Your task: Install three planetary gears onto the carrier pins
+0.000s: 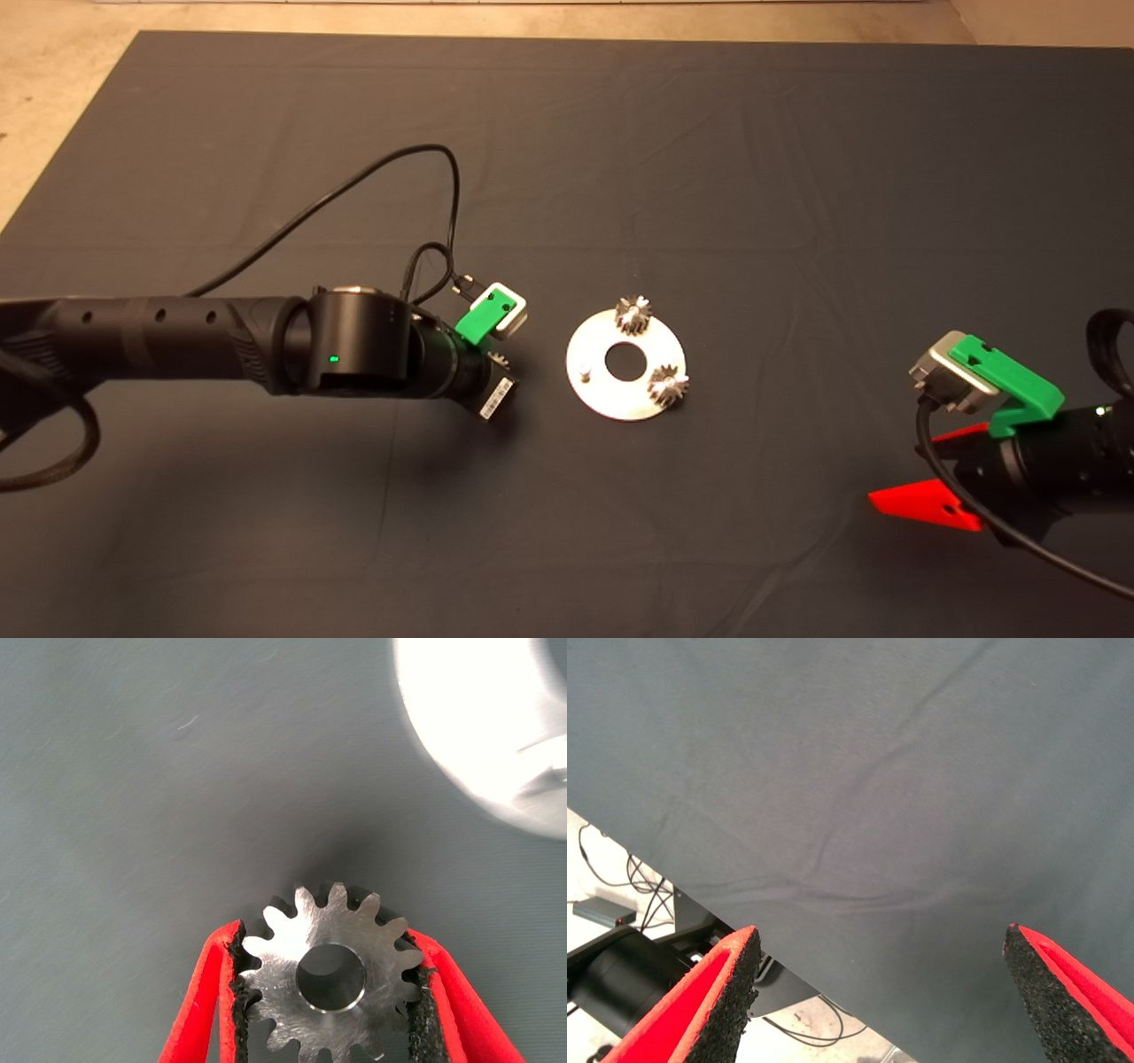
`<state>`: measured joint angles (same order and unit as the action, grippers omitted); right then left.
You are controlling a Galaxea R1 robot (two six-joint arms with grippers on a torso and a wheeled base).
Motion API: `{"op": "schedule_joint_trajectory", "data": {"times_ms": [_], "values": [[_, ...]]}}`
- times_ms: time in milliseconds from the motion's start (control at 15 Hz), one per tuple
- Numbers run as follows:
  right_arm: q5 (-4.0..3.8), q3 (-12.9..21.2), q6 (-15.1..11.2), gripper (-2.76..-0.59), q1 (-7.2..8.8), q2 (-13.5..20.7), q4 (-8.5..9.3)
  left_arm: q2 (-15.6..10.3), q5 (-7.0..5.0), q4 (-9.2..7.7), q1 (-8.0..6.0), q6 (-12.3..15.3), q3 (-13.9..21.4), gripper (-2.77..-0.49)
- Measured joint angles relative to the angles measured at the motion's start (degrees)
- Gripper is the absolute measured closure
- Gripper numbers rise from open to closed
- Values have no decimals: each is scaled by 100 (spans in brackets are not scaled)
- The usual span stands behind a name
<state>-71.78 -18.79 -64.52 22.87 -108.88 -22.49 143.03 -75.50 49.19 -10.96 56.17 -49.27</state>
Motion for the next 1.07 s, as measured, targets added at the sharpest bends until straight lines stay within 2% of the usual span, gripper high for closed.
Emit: {"op": "schedule_joint_trajectory", "data": {"times_ms": [133,267,333,533,667,933,1067], "values": [[-7,5,13,-202,-2,69,0,198,-146,-49,-15,-2,30,-85],[0,10,15,-202,-1,113,0,328,-205,-106,-182,11,154,-83],[-2,10,15,-202,0,158,0,331,-214,-106,-295,18,212,-82],[-16,10,15,-202,-2,160,0,366,-358,-193,-433,38,234,-82],[-5,10,17,-202,0,158,0,370,-402,-252,-544,82,319,-81],[-11,10,17,-202,0,156,0,480,-418,-260,-557,416,536,-81],[-11,10,17,-202,0,153,1,559,-402,-272,-557,440,556,-81]]}}
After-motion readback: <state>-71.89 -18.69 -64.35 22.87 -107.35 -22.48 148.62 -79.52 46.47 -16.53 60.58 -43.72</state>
